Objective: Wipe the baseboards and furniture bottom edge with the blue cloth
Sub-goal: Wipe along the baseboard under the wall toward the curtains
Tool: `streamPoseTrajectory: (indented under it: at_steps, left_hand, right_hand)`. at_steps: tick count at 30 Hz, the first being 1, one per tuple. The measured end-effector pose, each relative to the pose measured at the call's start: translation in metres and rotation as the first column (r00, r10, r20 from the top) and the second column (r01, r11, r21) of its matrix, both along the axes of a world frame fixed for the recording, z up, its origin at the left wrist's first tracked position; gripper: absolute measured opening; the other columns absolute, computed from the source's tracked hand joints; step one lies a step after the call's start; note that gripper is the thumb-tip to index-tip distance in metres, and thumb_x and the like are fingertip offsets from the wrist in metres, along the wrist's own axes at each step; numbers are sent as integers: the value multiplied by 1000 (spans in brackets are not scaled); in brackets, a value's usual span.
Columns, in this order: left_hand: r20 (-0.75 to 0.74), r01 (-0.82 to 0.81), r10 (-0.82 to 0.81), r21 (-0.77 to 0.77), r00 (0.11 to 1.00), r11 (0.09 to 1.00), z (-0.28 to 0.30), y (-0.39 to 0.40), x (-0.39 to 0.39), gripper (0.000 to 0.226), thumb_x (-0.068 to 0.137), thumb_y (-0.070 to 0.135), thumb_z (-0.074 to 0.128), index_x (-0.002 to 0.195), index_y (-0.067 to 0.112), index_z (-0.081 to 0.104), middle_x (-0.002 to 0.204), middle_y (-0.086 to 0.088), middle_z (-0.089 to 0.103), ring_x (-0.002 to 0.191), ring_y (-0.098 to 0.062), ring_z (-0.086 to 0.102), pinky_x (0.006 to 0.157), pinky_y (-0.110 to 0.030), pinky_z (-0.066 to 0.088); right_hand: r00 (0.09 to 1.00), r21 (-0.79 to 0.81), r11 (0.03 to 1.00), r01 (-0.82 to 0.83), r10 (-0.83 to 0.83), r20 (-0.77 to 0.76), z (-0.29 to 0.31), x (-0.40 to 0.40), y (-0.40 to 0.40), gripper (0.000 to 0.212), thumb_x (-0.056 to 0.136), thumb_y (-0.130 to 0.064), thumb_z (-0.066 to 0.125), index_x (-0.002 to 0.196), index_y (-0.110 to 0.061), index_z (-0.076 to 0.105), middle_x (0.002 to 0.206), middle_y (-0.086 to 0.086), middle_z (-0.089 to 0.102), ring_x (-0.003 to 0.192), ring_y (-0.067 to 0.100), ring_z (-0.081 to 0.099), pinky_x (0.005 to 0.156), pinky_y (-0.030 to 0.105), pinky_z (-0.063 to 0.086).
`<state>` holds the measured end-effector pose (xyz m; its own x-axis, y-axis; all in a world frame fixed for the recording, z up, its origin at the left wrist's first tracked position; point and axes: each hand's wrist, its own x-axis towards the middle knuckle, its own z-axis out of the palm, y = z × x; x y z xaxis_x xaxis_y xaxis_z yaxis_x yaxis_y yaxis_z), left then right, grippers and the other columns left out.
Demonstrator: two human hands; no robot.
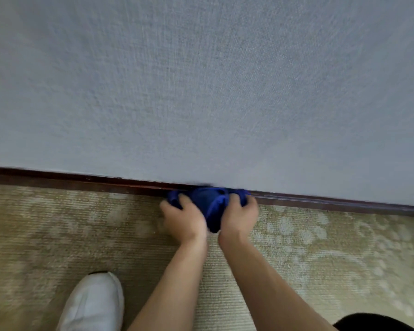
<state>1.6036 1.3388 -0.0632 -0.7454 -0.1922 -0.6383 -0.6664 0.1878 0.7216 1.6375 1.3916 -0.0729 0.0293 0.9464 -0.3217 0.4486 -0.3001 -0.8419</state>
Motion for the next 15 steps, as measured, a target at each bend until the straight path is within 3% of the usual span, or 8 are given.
streamPoseTrajectory:
  at_steps: [2,4,7,10,12,15]
  left_hand:
    - [70,112,-117,78,991,991,14,20,15,31,99,25,49,120,2,51,119,-18,62,106,-35,60,78,-29,39]
    - [115,108,-124,143,986,984,14,26,20,30,100,25,49,121,3,50,120,-16,62,105,-33,61,80,-30,43]
    - [46,-29,27,56,999,998,4,5,2,33,100,23,49,125,1,51,125,-18,60,111,-35,59,83,-27,42]
    - [-167,-276,262,-64,950,959,-3,-27,-20,39,100,23,49,132,-1,49,129,-23,58,117,-35,57,82,-21,38]
    - [-325,-345,303,-78,896,935,-1,-31,-31,40,100,26,50,133,2,48,128,-21,59,115,-33,58,86,-23,40]
    - [-400,-209,156,-93,903,974,9,-5,-23,33,99,29,50,124,7,49,111,-12,64,97,-28,62,76,-26,41]
  right_hand:
    - [977,-56,975,213,-215,-18,3,10,27,13,84,-13,47,91,-5,55,85,9,59,76,26,53,74,37,48]
    - [957,-41,956,290,-289,27,5,8,35,15,89,-10,45,100,-6,54,92,10,57,81,28,54,75,36,46]
    - [986,34,989,142,-144,80,2,-14,4,12,90,-10,47,102,-7,50,94,10,57,87,29,55,85,39,47]
    - [987,12,987,-161,161,0,-1,-29,-40,15,87,-9,53,100,-4,55,90,9,62,86,26,56,88,37,47]
    - [957,-50,958,-282,278,-77,-5,-30,-46,17,83,-11,56,97,-3,60,86,10,64,79,22,56,84,40,49]
    - [971,-174,969,-174,140,-192,-5,-20,-24,8,71,-19,54,75,-11,55,70,3,58,67,19,49,72,44,50]
